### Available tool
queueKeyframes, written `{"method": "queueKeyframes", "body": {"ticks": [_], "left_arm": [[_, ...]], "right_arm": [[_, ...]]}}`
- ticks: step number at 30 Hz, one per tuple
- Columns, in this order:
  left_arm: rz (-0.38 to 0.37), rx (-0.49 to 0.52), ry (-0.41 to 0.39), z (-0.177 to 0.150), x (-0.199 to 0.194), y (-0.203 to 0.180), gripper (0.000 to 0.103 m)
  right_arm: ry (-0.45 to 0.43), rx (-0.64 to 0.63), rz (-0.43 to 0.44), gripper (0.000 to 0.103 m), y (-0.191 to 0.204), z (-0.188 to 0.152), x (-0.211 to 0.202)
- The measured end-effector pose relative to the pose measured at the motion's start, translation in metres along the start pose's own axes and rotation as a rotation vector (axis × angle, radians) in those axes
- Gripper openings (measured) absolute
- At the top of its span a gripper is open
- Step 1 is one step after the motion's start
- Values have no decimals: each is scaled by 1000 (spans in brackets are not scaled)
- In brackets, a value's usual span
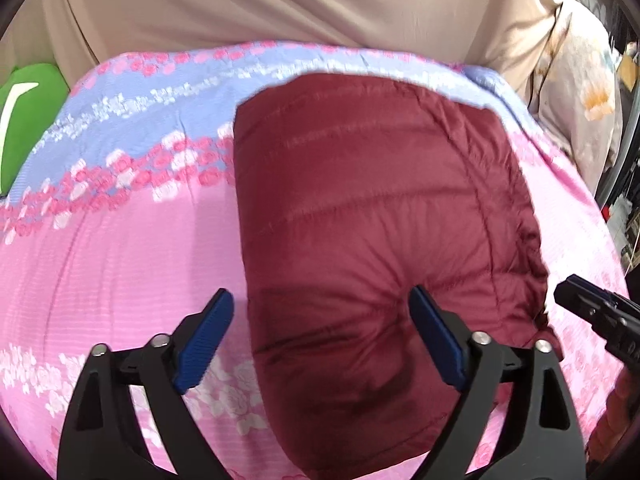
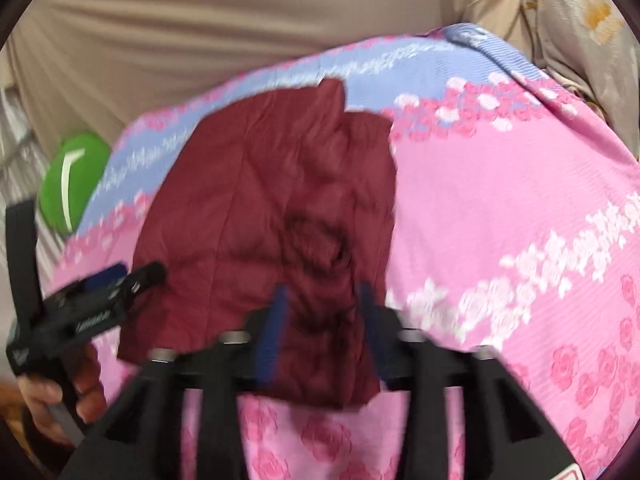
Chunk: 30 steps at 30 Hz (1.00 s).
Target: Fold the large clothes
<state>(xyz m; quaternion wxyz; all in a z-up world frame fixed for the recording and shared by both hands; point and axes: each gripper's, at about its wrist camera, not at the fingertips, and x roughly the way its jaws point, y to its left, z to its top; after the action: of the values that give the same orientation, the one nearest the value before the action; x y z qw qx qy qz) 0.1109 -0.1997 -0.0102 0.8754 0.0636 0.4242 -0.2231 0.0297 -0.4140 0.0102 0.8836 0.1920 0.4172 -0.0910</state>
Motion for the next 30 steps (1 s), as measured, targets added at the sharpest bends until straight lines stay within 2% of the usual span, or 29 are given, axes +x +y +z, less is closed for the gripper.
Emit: {"method": "queueKeyframes", "body": {"ticks": [2,4,8,11,16,24,27,28,29,30], "left_arm": [[-43,-31,-11,9,-5,11,94],[-83,-64,7,16,-2,22,96],[-109,-110,85,19,23,38,96],[-176,-139,138,13,40,40,96],[-299,-176,199,9,64,36,98],[-353,-166,210,14,79,32,98],[-353,-147,189,18,76,28,93],[-348,-134,178,20,72,25,88],[-346,-114,164,23,68,23,79],[-349,-99,151,27,65,22,74]], "right_arm": [[-6,13,-6,58,-4,9,4],[17,44,6,61,-9,15,15],[121,135,65,61,-23,19,51],[180,187,127,65,-32,16,73],[202,216,169,71,-36,13,87],[191,170,176,79,-28,17,94],[183,171,191,73,-24,19,97],[183,170,206,65,-23,19,99],[183,173,232,53,-22,19,100],[181,177,252,47,-23,19,98]]}}
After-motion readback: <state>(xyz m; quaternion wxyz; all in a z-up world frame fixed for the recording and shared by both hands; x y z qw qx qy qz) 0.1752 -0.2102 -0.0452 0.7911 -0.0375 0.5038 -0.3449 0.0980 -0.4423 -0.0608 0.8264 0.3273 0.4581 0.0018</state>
